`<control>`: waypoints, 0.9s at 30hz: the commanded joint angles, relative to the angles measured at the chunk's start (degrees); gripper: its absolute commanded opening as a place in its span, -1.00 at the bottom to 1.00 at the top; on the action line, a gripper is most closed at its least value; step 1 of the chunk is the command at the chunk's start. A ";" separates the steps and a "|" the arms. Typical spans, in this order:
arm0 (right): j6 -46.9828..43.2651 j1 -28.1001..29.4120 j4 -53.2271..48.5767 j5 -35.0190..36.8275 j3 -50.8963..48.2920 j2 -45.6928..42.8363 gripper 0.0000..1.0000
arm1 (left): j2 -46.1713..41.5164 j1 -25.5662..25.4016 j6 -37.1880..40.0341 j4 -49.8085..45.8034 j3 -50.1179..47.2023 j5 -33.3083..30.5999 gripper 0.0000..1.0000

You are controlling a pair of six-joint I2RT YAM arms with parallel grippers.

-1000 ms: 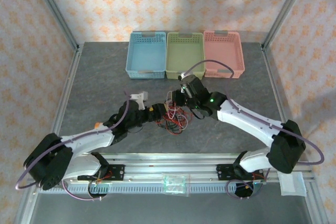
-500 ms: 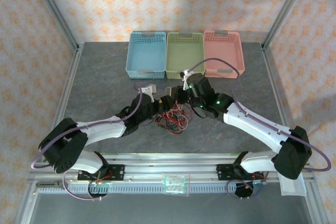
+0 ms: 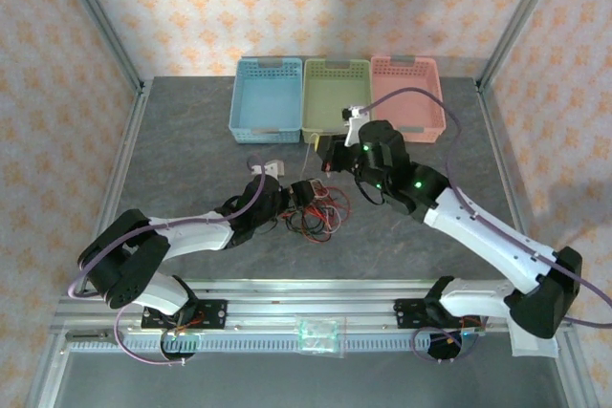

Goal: Untangle the cables

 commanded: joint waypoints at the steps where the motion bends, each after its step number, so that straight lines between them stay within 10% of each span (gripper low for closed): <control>1: -1.88 -0.42 0.94 3.49 2.72 -3.10 -1.00 | 0.37 -0.16 1.39 1.32 -1.59 0.73 0.52; 15: -3.18 -0.43 2.37 0.84 10.51 -5.14 -1.00 | 1.90 -0.07 2.27 1.27 -4.58 0.53 0.52; 27: -6.58 -0.58 -9.13 18.96 20.47 -0.68 -1.00 | -10.90 -0.07 7.59 -12.60 1.24 -6.54 0.53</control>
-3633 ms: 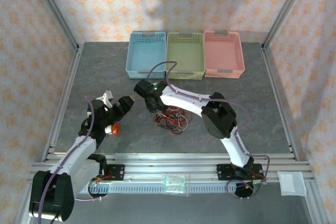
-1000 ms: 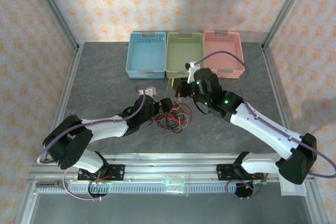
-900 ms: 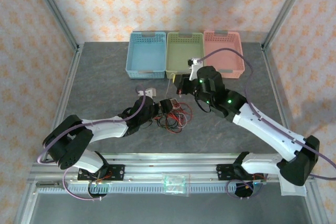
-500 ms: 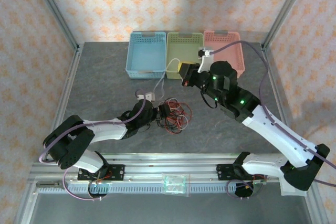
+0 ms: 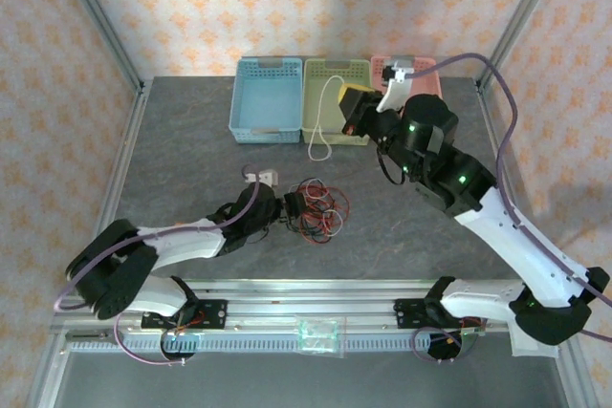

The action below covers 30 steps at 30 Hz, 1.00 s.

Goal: Untangle the cables

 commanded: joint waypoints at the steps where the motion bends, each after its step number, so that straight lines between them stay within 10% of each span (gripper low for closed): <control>1: -2.29 -0.58 -5.06 9.02 2.48 2.04 -1.00 | -5.67 -0.07 4.78 -7.42 5.63 -5.74 0.53; 12: 0.00 -6.31 -0.38 11.10 -0.93 4.00 -1.00 | -6.55 2.87 11.34 -16.32 21.28 -10.79 0.56; 30: 6.64 -27.31 -2.77 6.24 3.18 17.48 -1.00 | 17.31 7.31 11.50 -8.88 45.14 5.26 0.76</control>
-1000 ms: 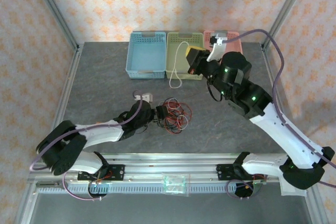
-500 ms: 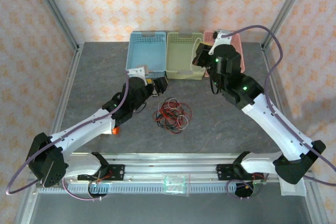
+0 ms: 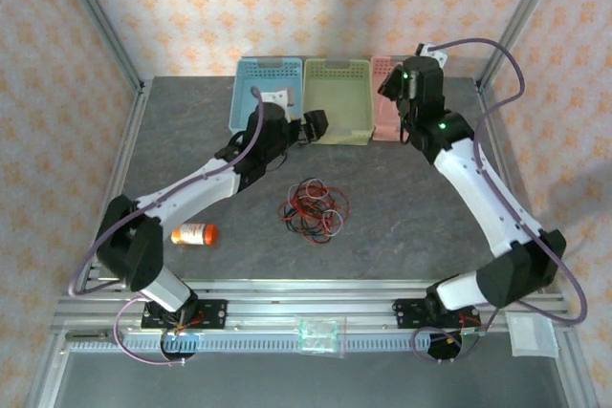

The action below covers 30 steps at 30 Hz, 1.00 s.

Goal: Untangle the cables

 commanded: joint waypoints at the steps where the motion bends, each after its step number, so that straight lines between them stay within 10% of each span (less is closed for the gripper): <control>1: 3.06 -3.89 -1.03 -2.16 3.30 3.12 -1.00 | 4.91 0.17 1.03 1.08 7.21 4.25 0.77; 24: 3.57 -16.03 -6.37 -10.41 24.60 34.42 -1.00 | 37.26 -4.04 3.99 -15.67 44.52 9.69 0.89; 30: 3.20 -16.03 -8.87 -11.52 29.07 38.39 -0.28 | 34.98 -4.99 3.83 -14.82 40.86 8.51 0.88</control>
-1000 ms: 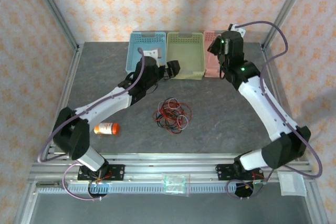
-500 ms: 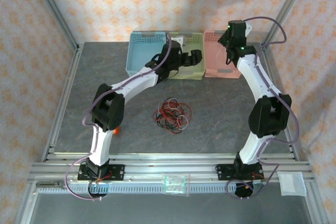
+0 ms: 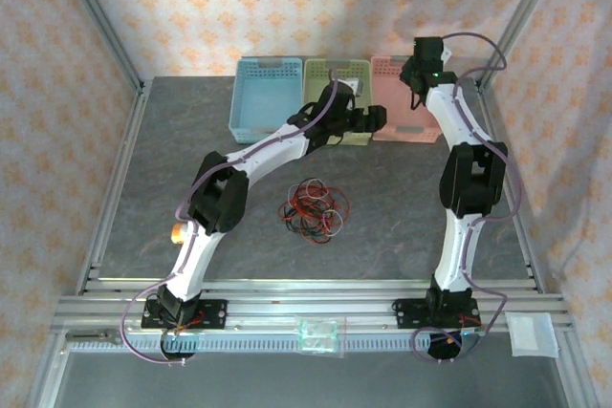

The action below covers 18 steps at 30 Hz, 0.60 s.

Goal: Untangle the cables

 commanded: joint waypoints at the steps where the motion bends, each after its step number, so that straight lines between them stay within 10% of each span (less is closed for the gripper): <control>1: -0.33 0.08 -2.03 -0.58 2.47 -0.03 -0.17 | -2.66 -0.38 0.71 -0.47 -2.07 -1.06 0.88; 18: -3.70 10.30 5.31 0.71 -26.11 -23.05 -0.04 | -33.84 -0.46 -3.13 14.55 -43.65 -2.49 0.90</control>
